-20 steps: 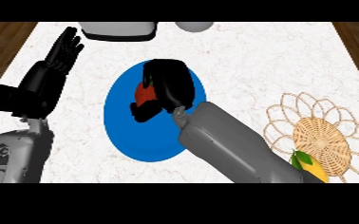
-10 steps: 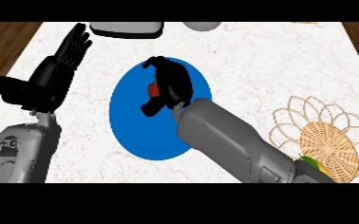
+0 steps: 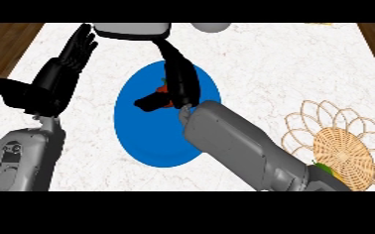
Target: Pick the bell pepper from the placemat and place it in the plate
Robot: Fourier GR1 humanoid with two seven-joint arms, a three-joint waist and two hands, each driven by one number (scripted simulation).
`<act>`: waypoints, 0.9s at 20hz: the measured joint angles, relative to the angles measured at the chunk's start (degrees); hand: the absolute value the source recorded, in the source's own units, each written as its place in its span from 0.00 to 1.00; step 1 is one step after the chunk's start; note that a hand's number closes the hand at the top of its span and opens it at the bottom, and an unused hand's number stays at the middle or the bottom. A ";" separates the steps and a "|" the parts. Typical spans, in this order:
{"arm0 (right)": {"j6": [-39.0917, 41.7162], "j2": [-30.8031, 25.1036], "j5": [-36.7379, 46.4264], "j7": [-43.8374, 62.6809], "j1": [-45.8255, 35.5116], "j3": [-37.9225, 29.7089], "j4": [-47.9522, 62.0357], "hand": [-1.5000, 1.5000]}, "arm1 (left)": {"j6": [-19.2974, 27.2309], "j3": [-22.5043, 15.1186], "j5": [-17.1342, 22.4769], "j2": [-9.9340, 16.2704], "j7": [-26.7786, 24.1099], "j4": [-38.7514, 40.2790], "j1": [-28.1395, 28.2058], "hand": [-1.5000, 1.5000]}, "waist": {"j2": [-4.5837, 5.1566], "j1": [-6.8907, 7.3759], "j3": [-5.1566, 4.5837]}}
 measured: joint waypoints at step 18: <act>9.11 -9.77 -11.70 -20.27 16.40 -16.69 -11.65 0.00 | -0.20 3.49 0.40 1.31 1.45 -4.83 5.74 0.50 | -1.08 -4.50 -0.01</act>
